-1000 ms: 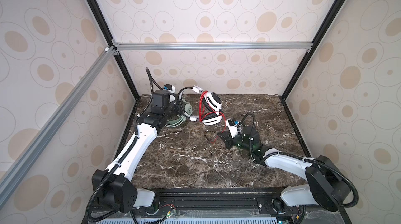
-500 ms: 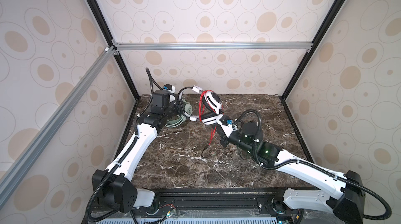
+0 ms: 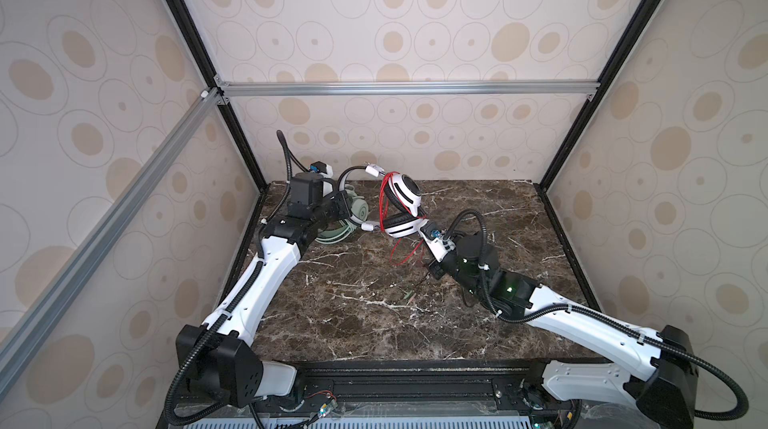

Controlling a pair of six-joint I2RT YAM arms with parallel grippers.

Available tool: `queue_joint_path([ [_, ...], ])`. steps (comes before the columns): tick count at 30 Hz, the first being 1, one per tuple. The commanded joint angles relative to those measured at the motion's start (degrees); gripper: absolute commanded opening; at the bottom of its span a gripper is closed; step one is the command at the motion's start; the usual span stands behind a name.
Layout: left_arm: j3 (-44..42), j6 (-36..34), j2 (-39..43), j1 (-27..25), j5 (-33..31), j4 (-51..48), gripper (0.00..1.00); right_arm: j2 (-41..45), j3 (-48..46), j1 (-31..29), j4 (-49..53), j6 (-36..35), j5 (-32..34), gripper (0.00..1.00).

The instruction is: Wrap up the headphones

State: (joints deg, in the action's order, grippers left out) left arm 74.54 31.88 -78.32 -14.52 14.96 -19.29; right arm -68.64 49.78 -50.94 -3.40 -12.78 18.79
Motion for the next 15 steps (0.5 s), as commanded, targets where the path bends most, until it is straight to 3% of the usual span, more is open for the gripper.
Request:
queue_joint_path([
  [1, 1.31, 1.15, 1.16, -0.07, 1.88, 3.16, 0.00, -1.16, -2.26, 0.66, 0.62, 2.97, 3.78, 0.07],
  [2, 1.31, 1.17, 1.26, -0.02, 1.87, 3.12, 0.00, -1.62, -2.47, 0.73, 0.86, 3.31, 3.46, 0.09],
  [3, 1.26, 1.15, 1.31, -0.07, 1.85, 3.12, 0.00, -2.20, -2.80, 0.98, 1.02, 3.71, 2.84, 0.18],
  [4, 1.31, 1.17, 1.30, -0.06, 1.83, 3.12, 0.00, -2.68, -3.17, 1.07, 0.75, 4.12, 1.92, 0.35],
  [6, 1.31, 1.09, 1.48, -0.07, 1.65, 3.12, 0.00, -3.70, -4.19, 2.31, -0.77, 4.85, -3.29, 0.56],
  [10, 1.33, 1.08, 1.52, -0.07, 1.72, 3.03, 0.00, -6.32, -5.71, 10.07, -5.79, 11.80, -25.31, 0.62],
  [15, 1.31, 1.17, 1.72, -0.07, 2.02, 3.17, 0.00, -12.66, -6.37, 15.94, -15.88, 18.30, -33.12, 0.63],
])
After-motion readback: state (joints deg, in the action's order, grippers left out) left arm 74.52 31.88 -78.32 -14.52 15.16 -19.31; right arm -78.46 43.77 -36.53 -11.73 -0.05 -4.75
